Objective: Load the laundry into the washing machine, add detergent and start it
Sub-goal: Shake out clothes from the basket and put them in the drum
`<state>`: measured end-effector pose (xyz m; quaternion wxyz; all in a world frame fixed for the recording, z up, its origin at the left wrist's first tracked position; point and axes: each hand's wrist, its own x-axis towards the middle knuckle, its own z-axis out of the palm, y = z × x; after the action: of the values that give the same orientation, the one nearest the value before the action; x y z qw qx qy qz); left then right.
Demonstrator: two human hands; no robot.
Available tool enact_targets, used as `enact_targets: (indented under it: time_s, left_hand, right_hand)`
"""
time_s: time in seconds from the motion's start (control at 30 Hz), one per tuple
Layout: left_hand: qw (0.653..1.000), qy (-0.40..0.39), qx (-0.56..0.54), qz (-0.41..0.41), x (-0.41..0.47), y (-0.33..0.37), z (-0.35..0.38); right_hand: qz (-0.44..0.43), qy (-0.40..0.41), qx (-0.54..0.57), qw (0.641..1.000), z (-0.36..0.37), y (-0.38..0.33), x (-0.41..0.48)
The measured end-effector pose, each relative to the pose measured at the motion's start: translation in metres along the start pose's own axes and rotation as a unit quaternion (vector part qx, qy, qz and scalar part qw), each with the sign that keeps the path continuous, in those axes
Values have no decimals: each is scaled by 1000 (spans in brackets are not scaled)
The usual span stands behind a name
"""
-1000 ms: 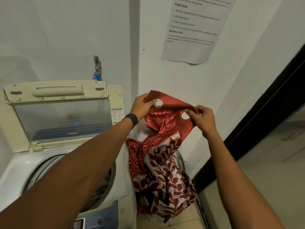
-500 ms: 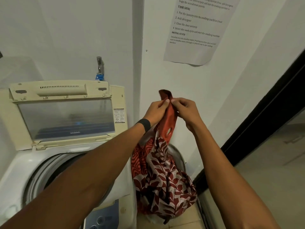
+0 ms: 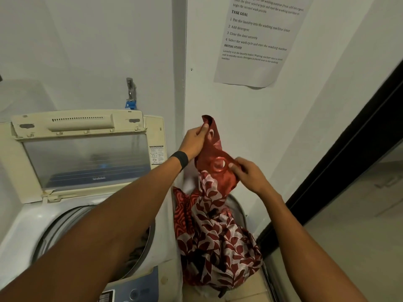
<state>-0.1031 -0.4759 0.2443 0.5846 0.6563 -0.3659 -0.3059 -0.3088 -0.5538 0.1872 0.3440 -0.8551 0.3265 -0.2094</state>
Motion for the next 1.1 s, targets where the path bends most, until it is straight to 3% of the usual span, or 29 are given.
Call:
enact_targets:
  time_s: [0.17,0.3,0.43,0.5,0.67,0.77,0.87,0.93,1.0,1.1]
  left_hand:
    - [994,-98,-1,-49,-7,-8,-7]
    - [979,-193,-46,-50,-11,-7,-4]
    - [985,-170,-32,-14,-14,-7,-9]
    - [992,-118,-52,-6,-12,-5,-11]
    - [993,-63,-96,-11,-6,9,-22]
    - [995,-52,-87,-25,-2,6,-30]
    - [995,9,-97,-30,3,-2,-33]
    - [997,51,-59,-25,5,-6,-33]
    - [997,76,-18,-13,6,-8,-30]
    - [997,71,21,12,4,-7,-14]
  right_hand:
    - [-94,92,-9,991,-16,-34,21]
    - [-98,137,-84,982,-13,-46,40]
    - [-63,163,-120,977,-6,-51,41]
    - [-31,123,-71,989,-2,-49,37]
    - [40,-68,65,995,2,-18,19]
    - [60,-136,65,987,-4,-8,15]
    - [37,-151,32,987,-24,-13,21]
    - [26,-92,-2,995,-39,-21,28]
    - [35,30,-49,998,-46,-34,36]
    - [84,176,-76,978,-39,-58,53]
